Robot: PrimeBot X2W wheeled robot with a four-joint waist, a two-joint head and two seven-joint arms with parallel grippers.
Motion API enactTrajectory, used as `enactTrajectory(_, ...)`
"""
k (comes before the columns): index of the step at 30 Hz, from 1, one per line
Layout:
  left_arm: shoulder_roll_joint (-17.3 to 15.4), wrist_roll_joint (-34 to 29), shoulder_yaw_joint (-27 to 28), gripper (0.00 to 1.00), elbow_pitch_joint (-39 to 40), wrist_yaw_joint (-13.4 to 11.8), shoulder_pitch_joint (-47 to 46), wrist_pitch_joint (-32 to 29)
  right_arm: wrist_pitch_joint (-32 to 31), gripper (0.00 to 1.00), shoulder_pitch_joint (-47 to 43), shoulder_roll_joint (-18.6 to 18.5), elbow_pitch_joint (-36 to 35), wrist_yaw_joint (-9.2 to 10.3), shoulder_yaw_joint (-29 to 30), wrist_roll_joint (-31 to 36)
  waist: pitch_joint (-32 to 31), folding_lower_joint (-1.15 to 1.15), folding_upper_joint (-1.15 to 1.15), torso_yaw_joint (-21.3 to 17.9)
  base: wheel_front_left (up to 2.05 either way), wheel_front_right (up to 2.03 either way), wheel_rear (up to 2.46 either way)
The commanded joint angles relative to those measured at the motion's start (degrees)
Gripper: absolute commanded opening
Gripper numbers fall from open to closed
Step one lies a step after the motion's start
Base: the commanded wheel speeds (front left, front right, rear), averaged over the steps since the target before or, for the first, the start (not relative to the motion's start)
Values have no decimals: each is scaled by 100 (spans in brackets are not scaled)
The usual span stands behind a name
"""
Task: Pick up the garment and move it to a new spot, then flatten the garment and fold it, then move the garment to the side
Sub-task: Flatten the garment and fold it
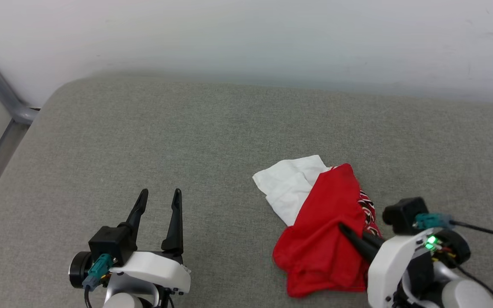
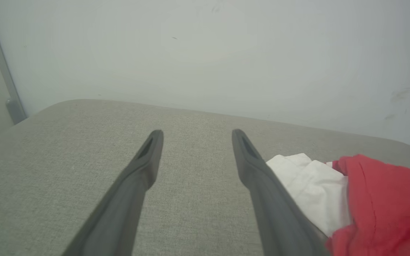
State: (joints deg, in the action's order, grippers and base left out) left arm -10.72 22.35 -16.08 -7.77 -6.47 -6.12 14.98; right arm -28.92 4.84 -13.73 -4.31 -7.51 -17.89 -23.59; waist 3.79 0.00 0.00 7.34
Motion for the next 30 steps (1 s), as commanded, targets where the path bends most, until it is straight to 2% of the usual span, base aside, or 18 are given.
enactTrajectory(1, 5, -43, 21, 100, 3, 31, -7, 29, 97, 0, 115, 10, -36, 4, 111, 44, -3, 0, 0, -32, 0, 0, 0)
enactTrajectory(4, 21, -52, 45, 100, 3, 66, -20, 28, 296, 0, 255, 79, 6, 5, 638, 118, 5, 0, 0, -83, 0, 0, 0)
enactTrajectory(8, 45, -68, 71, 100, -8, 96, -24, 23, 489, 0, 252, 298, 293, 5, 1720, 104, 18, 0, 0, -117, 0, 0, 0)
enactTrajectory(15, 82, -83, 100, 100, -38, 134, -29, 24, 661, 0, -151, 670, 1351, 5, 3552, -26, 99, 0, 0, -132, 0, 0, 0)
enactTrajectory(19, 89, -104, 109, 100, -49, 140, -76, 24, 698, 0, -396, 764, 2080, 5, 4250, 69, 161, 0, 0, -131, 0, 0, 0)
enactTrajectory(23, 81, -107, 128, 100, -69, 136, -97, 24, 626, 0, -561, 845, 2707, 8, 4575, 284, 200, 0, 0, -139, 0, 0, 0)
enactTrajectory(24, 72, -104, 145, 100, -72, 133, -98, 24, 650, 10, -575, 885, 2807, 9, 4602, 278, 204, 0, 0, -147, 0, 0, 0)
enactTrajectory(25, 65, -101, 157, 100, -74, 129, -96, 24, 683, 30, -570, 915, 2884, 9, 4603, 284, 204, 0, 0, -159, 0, 0, 0)
enactTrajectory(26, 60, -100, 167, 100, -79, 124, -87, 24, 797, 71, -540, 940, 2890, 9, 4602, 282, 200, 0, 0, -172, 0, 0, 0)
enactTrajectory(27, 55, -98, 180, 100, -83, 118, -73, 24, 982, 100, -473, 956, 2847, 9, 4616, 253, 191, 0, 0, -187, 0, 0, 0)
enactTrajectory(30, 25, -83, 206, 100, -125, 114, 17, 24, 1667, 100, -341, 964, 2578, 7, 4548, 277, 97, 0, 0, -229, 0, 0, 0)
